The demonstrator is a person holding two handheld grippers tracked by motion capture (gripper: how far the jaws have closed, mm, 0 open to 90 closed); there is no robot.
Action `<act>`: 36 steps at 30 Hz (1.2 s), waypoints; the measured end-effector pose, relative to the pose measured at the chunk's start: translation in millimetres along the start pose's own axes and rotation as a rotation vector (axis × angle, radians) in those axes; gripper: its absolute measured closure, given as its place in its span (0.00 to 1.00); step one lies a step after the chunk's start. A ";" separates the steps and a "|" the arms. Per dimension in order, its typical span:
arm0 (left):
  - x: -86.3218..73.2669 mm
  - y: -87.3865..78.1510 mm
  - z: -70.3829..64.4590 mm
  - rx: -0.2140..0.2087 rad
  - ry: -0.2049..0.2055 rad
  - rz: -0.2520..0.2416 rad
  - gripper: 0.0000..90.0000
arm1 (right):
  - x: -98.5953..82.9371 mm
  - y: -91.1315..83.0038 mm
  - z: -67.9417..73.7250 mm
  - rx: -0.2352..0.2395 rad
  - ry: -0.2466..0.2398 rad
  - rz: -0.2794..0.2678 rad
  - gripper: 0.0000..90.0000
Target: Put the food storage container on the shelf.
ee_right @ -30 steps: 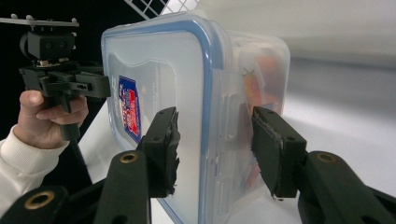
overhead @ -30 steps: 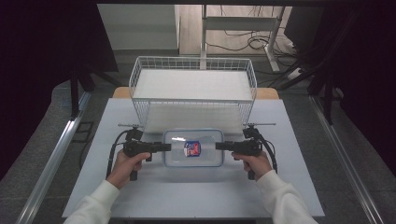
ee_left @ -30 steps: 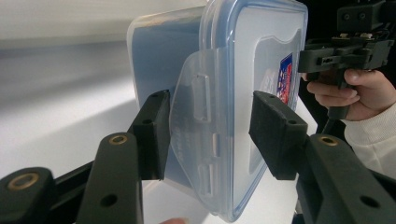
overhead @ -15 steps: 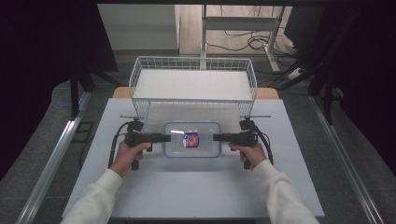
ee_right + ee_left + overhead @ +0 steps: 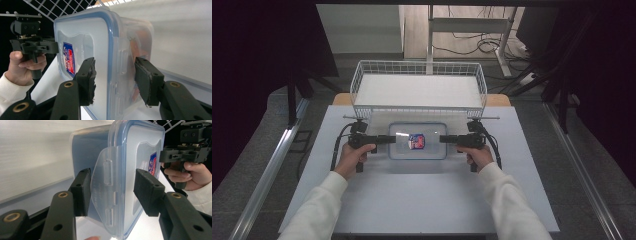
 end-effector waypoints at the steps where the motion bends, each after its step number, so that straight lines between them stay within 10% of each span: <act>1: -0.6 1.3 1.5 -0.001 -0.004 0.003 0.55 | -0.7 1.5 -1.8 -0.002 0.005 0.005 0.57; 23: -1.3 13.4 16.6 0.022 -0.103 -0.059 0.54 | -2.1 13.8 -13.8 -0.069 0.093 -0.088 0.55; 36: -1.2 14.0 11.2 0.090 -0.072 -0.078 0.48 | -3.4 16.9 -11.5 -0.133 0.063 -0.130 0.48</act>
Point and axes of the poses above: each handheld gripper's, and its own axes: y roughly forward along the jaws, x roughly out of its top, z roughly to its left, the point moved 4 cm from there along y, roughly forward along the jaws, and after that the axes turned 9 degrees about x, right-handed, at the moved point
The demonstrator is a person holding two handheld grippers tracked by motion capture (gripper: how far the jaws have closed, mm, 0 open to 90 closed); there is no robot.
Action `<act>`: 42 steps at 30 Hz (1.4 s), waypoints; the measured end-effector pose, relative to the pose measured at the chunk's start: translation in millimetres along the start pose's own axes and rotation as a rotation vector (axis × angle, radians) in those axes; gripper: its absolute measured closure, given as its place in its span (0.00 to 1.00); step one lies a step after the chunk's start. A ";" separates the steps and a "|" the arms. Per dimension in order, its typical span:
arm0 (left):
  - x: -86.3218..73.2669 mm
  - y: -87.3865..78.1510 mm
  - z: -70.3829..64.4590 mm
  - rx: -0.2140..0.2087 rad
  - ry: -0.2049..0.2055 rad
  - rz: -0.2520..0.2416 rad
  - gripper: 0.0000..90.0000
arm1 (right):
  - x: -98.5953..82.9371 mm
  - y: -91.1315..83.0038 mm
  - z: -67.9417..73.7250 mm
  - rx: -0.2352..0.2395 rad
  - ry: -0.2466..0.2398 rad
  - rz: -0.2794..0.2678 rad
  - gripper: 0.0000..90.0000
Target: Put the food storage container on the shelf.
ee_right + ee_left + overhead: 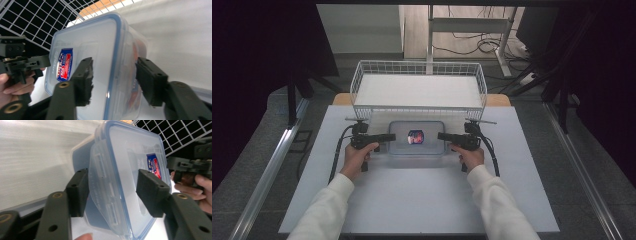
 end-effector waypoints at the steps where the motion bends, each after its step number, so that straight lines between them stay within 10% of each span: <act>1: -0.2 -1.2 -1.6 0.010 0.014 -0.007 0.47 | -0.4 -0.4 2.7 -0.015 -0.016 -0.006 0.47; 19: -42.5 -49.0 -41.3 0.056 0.256 0.012 0.36 | -29.2 -44.4 49.0 -0.056 -0.374 0.049 0.50; 26: -71.7 -67.7 -48.8 0.116 0.313 0.013 0.35 | -52.9 -56.4 61.9 -0.091 -0.480 0.124 0.74; 35: -104.6 -88.8 -61.4 0.198 0.409 0.024 0.33 | -80.7 -39.7 74.8 -0.083 -0.596 0.251 0.98; 42: -109.2 -97.9 -63.1 0.176 0.391 0.026 0.33 | -88.9 -14.4 82.8 -0.094 -0.642 0.293 0.98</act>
Point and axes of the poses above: each handheld gripper's, and its own axes: y roughly forward along the jaws, x roughly out of its top, z roughly to its left, the point moved 4 cm from there along y, roughly forward along the jaws, and after that the axes turned 9 degrees about x, right-handed, at the moved point
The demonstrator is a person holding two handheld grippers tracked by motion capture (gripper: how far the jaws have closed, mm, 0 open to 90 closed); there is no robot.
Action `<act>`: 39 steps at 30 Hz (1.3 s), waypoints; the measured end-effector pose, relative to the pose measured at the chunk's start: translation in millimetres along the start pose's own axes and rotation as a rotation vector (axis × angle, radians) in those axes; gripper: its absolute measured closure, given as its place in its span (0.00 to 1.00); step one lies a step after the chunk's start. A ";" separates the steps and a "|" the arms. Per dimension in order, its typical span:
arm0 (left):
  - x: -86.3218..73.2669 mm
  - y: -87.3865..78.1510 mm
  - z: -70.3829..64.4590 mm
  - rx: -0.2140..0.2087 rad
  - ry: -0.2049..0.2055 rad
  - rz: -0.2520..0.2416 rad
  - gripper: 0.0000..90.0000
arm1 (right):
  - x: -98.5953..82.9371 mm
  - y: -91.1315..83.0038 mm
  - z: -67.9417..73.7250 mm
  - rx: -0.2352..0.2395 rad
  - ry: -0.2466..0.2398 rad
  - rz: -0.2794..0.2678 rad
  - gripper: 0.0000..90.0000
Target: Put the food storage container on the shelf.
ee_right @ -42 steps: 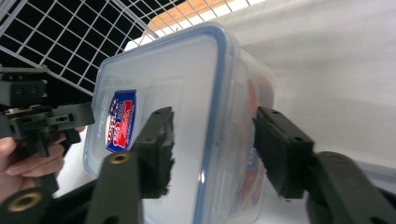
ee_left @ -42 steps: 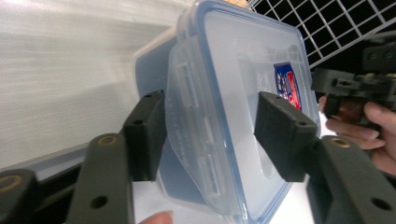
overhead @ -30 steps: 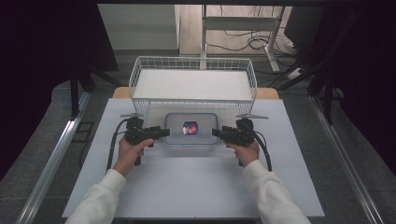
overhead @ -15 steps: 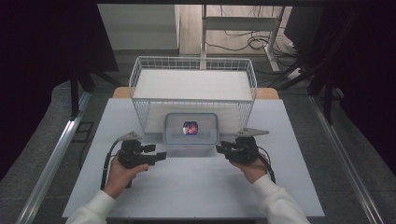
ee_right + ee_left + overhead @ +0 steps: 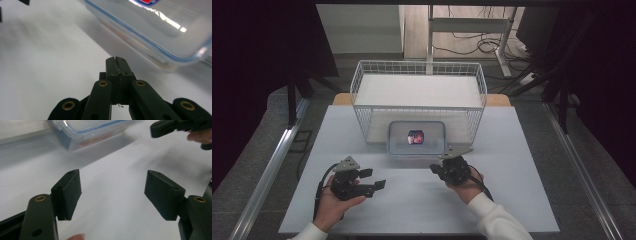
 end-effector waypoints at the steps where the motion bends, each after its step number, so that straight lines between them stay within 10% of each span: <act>1: -0.2 -0.5 1.0 -0.001 -0.003 -0.002 0.33 | 1.0 5.9 0.6 -0.002 -0.006 0.010 0.98; 15: -0.7 1.0 8.7 -0.010 -0.045 0.003 0.33 | 12.7 69.8 -6.5 -0.074 -0.040 0.112 0.99; 39: 3.8 -1.9 10.4 -0.049 -0.084 -0.027 0.33 | 41.3 79.0 -33.0 -0.136 0.079 0.022 0.99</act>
Point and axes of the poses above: each handheld gripper's, and its own axes: y roughly forward along the jaws, x roughly out of its top, z roughly to its left, the point moved 4 cm from there along y, roughly forward along the jaws, and after that the axes turned 9 degrees about x, right-handed, at the moved point
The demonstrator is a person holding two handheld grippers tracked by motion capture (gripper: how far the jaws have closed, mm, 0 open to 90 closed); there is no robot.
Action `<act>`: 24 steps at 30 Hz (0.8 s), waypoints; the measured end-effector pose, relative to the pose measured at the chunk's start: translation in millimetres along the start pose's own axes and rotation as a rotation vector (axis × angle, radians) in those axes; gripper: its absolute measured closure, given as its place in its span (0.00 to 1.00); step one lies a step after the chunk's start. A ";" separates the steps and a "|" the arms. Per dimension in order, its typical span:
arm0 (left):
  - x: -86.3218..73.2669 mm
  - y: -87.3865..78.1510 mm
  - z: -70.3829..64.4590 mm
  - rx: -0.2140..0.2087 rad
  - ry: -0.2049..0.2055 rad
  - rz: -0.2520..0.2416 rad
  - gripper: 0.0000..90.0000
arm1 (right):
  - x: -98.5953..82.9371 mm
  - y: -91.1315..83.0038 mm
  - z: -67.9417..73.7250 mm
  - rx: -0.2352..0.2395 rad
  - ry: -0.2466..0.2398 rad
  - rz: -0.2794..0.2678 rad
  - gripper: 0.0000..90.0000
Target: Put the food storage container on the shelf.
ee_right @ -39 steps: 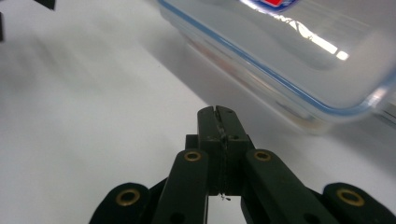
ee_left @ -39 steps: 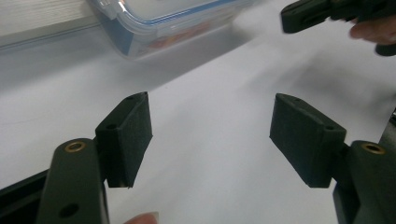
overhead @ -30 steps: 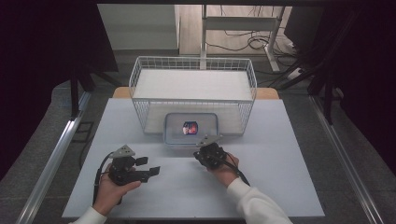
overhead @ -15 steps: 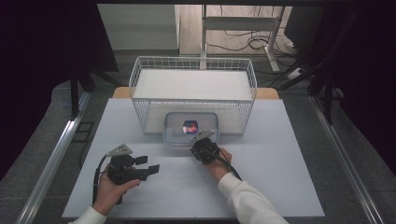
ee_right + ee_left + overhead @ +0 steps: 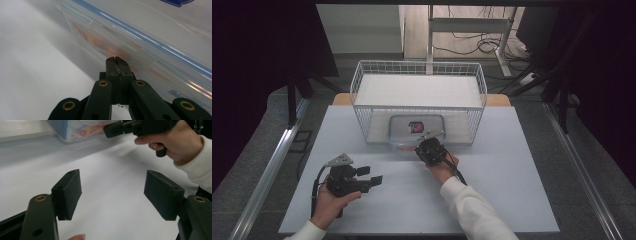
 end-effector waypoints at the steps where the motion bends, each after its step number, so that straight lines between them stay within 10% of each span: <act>1: -0.1 0.3 0.1 0.001 0.001 0.001 0.33 | 2.1 1.8 -1.6 0.001 0.004 0.000 0.99; 24: -0.6 0.1 2.9 0.015 0.001 0.001 0.34 | 29.4 25.6 -28.0 -0.045 0.085 -0.034 0.99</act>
Point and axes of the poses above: each handheld gripper's, and its own axes: y roughly forward along the jaws, x roughly out of its top, z roughly to its left, the point moved 4 cm from there along y, roughly forward along the jaws, and after that the axes turned 9 degrees about x, right-handed, at the moved point
